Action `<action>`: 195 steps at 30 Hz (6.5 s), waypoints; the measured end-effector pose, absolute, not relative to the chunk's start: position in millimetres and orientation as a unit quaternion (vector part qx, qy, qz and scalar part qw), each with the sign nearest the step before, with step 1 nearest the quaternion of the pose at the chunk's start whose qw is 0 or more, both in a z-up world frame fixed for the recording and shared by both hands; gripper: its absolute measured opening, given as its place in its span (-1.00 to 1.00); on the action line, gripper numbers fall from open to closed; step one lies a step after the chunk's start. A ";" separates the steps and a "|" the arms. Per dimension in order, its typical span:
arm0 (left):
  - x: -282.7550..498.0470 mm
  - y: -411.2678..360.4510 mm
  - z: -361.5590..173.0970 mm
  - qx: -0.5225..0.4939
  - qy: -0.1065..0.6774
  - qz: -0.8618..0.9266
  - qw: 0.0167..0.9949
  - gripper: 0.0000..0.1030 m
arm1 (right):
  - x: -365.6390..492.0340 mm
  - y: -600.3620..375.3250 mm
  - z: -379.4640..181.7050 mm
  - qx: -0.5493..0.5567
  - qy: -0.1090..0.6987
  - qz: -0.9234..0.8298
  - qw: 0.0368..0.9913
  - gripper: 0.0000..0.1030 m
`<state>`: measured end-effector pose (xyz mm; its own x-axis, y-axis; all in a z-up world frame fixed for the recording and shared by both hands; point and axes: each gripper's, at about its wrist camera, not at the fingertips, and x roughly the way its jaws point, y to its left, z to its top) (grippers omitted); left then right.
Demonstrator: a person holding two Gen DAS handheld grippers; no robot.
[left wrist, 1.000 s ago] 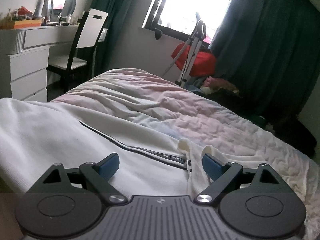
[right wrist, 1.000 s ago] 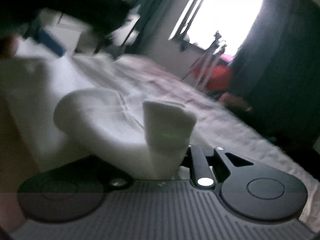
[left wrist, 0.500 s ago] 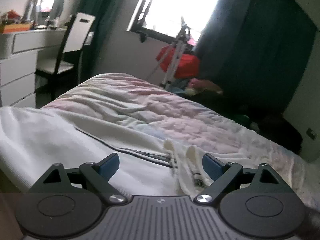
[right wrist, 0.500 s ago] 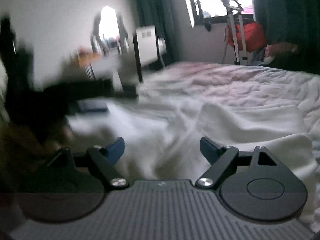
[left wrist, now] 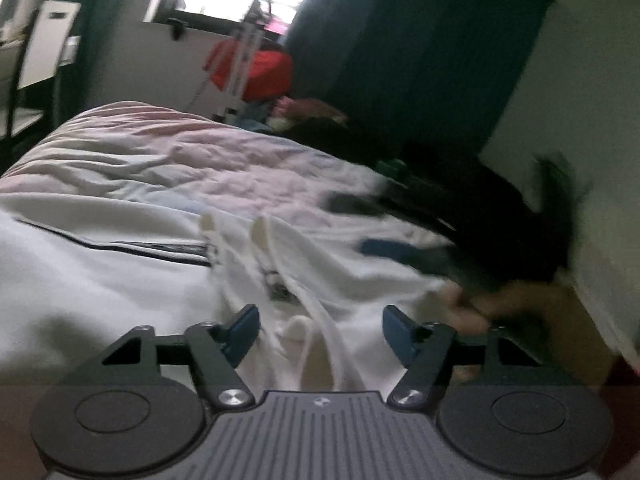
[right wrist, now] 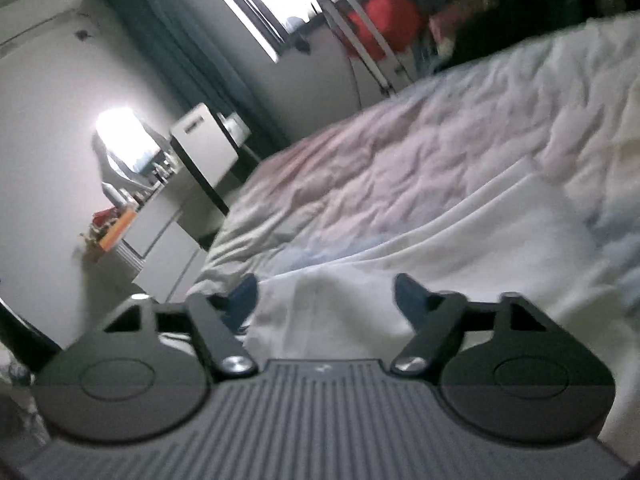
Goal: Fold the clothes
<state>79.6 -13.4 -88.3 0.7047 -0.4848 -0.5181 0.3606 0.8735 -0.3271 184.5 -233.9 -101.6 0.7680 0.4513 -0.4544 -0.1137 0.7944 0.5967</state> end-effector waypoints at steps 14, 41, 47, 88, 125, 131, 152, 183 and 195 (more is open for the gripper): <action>82.5 -15.9 -99.6 -0.087 0.334 -0.222 0.912 -0.74 | 209.4 -183.6 -145.8 0.169 0.328 0.173 0.913 -0.63; 42.9 -1.7 -62.2 -0.033 0.272 -0.140 0.951 0.66 | 108.8 -215.1 -72.5 0.125 0.220 0.088 0.963 0.60; 17.1 -6.1 -47.0 -0.018 0.242 -0.137 0.960 0.84 | 40.9 -225.6 -46.0 0.102 0.191 0.057 0.975 0.60; 70.7 330.1 -126.9 -0.552 0.265 0.198 0.766 0.45 | 25.8 -211.6 -101.5 0.136 0.258 0.052 0.955 0.60; 78.4 -259.8 -16.5 0.027 0.034 -0.017 0.999 -0.62 | -35.4 -384.7 -43.8 0.330 0.069 -0.048 0.940 0.64; 105.3 -326.9 -116.9 0.098 0.171 -0.082 0.977 -0.51 | -22.8 -412.0 -61.7 0.369 0.076 -0.042 0.926 0.64; 48.5 -161.0 -73.7 0.118 0.246 -0.157 0.949 0.69 | -13.5 -389.6 -78.4 0.403 0.144 -0.001 0.904 0.62; 31.1 -65.1 -85.0 0.130 0.240 -0.105 0.956 0.92 | 30.7 -315.0 -141.7 0.428 0.228 -0.082 0.871 -0.39; 35.0 -97.9 -127.8 0.282 0.162 -0.009 0.946 0.97 | 3.8 -315.2 -91.2 0.456 0.092 0.048 0.884 -0.49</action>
<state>35.0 -97.9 -127.8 0.9474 0.0747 -0.3112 0.1078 0.8411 0.5300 3.8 -315.2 -91.2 0.9785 0.1682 -0.1196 0.0000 0.5797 0.8148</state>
